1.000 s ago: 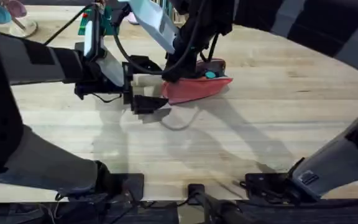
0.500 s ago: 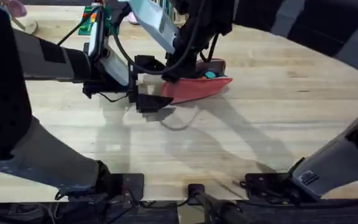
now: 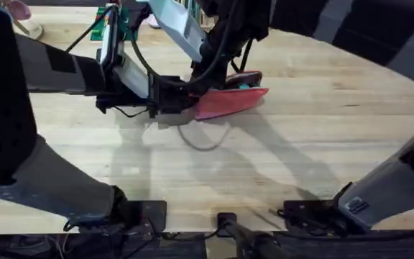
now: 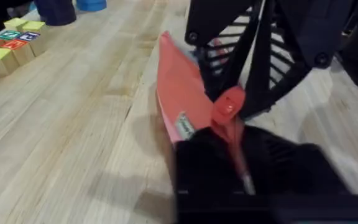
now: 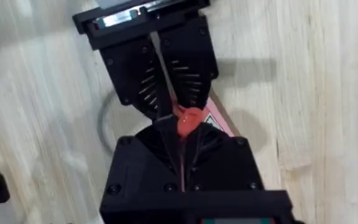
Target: Unzip the bag, pick up the pens from the table one at a time and place them inside, then zip the bag closed.
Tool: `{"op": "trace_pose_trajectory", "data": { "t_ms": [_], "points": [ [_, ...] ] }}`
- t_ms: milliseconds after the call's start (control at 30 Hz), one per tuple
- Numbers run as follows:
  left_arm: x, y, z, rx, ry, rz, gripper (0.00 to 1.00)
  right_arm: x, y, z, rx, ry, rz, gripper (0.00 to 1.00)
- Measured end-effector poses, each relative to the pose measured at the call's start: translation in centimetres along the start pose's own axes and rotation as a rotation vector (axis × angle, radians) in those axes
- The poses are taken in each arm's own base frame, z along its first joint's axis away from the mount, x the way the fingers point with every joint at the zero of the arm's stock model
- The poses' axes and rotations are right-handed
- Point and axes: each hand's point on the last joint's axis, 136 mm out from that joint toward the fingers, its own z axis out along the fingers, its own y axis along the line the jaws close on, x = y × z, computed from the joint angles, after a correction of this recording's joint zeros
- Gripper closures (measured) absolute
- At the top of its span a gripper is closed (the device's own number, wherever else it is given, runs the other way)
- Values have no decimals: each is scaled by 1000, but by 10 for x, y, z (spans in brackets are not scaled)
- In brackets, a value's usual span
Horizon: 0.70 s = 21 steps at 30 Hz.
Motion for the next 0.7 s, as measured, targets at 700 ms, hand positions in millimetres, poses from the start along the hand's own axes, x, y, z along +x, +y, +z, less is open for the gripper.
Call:
{"op": "trace_pose_trajectory", "data": {
  "t_ms": [700],
  "points": [
    [1, 0, 0, 1, 3, 0, 956, 17, -7, -6, -30, 18, 60, 970]
  ]
}}
